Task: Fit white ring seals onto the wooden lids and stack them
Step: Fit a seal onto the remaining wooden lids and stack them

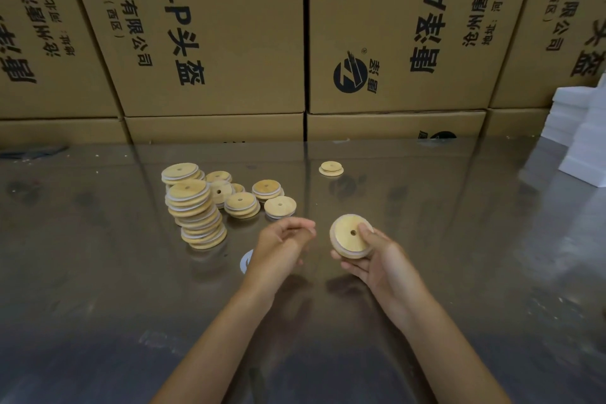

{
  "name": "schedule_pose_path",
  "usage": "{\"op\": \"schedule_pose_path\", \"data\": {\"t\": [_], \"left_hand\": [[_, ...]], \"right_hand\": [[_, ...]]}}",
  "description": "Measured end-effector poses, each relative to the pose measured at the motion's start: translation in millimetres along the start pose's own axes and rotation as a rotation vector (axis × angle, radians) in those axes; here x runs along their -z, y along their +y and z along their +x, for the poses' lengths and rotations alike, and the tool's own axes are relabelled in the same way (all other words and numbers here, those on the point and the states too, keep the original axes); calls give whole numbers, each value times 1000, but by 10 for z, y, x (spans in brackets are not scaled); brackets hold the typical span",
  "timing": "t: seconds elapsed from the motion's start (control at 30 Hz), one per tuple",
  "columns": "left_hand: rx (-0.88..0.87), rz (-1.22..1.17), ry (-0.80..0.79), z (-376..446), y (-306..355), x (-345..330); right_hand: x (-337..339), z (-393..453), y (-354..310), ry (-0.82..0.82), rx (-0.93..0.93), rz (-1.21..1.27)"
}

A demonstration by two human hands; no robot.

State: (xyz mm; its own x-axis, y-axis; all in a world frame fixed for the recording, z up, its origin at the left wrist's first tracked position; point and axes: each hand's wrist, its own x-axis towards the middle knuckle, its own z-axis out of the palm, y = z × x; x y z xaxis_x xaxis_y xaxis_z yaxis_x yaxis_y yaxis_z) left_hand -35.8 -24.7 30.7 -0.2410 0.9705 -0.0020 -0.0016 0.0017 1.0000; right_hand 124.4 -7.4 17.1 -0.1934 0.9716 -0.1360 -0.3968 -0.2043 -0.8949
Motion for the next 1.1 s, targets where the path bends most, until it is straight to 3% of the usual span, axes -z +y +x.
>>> {"op": "schedule_pose_path", "data": {"t": [0.17,0.3,0.53,0.73,1.0,1.1], "left_hand": [[-215,275,-112,-89,-78,-132],[-352,465,-54,-77,-178,-129],[-333,622,241,185,-225,135],[-339,877,324,315,-321,453],[-434,977,183,368,-368,402],[-396,972,172,436,-394,410]], "right_hand": [[-50,-27,-24,-59,-108,96],[-82,-50,6,-88,-116,84],[-96,-49,2,-54,-106,-42],[-95,-62,-11,-27,-107,-47],[-107,-6,41,84,-42,-31],[-93,122,78,101,13,-203]]}}
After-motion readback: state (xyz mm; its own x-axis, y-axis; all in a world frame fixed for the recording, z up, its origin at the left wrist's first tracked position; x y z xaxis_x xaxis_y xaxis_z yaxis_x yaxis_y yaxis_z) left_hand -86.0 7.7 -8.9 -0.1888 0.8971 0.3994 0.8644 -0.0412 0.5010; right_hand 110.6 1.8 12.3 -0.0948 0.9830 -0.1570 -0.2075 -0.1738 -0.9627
